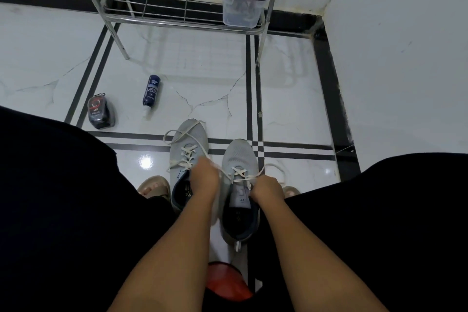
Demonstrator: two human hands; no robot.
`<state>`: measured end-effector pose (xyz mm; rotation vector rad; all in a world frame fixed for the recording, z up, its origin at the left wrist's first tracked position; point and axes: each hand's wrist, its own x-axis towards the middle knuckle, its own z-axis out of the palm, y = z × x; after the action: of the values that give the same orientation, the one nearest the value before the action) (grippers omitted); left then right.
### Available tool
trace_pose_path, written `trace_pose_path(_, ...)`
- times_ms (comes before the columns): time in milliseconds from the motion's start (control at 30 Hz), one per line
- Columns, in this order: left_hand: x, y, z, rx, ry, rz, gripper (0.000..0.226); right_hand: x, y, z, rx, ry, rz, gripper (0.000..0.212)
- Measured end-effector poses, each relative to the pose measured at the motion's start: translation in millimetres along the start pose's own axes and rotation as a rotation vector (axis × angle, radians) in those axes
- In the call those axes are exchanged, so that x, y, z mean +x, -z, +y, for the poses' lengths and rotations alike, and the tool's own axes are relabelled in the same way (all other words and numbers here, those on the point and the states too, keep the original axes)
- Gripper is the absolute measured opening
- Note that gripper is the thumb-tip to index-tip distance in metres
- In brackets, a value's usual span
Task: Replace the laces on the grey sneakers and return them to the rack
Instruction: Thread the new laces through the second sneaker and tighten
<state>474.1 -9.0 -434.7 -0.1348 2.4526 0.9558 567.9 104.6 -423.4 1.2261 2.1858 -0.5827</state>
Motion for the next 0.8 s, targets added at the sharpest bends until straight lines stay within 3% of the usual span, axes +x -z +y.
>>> trace_pose_path(133, 57, 80, 20, -0.714, 0.276, 0.48, 0.04, -2, 6, -1, 0.044, -0.038, -0.016, 0.033)
trace_pose_path(200, 76, 103, 28, -0.834, 0.244, 0.502, 0.043, -2, 8, -2, 0.045, -0.049, -0.022, 0.034)
trace_pose_path(267, 58, 88, 41, -0.523, 0.086, 0.297, 0.037, -1, 7, -4, 0.037, -0.051, -0.027, 0.035)
trace_pose_path(333, 26, 50, 41, 0.06, -0.172, -0.078, 0.03, -1, 6, -7, 0.027, -0.029, -0.027, 0.034)
trace_pose_path(400, 2, 10, 19, 0.453, -0.307, -0.352, 0.028, -1, 7, -7, 0.024, -0.016, -0.019, 0.034)
trace_pose_path(500, -13, -16, -11, 0.582, -0.228, -0.305, 0.026, -2, 6, -6, 0.023, -0.012, -0.009, 0.033)
trace_pose_path(567, -13, -10, -8, 0.345, -0.162, -0.148, 0.025, -1, 6, -4, 0.046, -0.03, -0.011, 0.034)
trace_pose_path(667, 14, 24, 12, -0.464, 0.19, 0.172, 0.025, -1, 8, -1, 0.077, -0.072, -0.038, 0.033)
trace_pose_path(733, 29, 43, 23, -1.05, 0.446, 0.179, 0.026, 0, 8, -1, 0.098, -0.08, -0.052, 0.032)
trace_pose_path(767, 30, 46, 23, -1.106, 0.473, 0.132, 0.026, 1, 8, -2, 0.105, -0.082, -0.054, 0.031)
trace_pose_path(800, 30, 44, 24, -0.919, 0.406, 0.068, 0.025, 0, 8, -4, 0.108, -0.082, -0.055, 0.031)
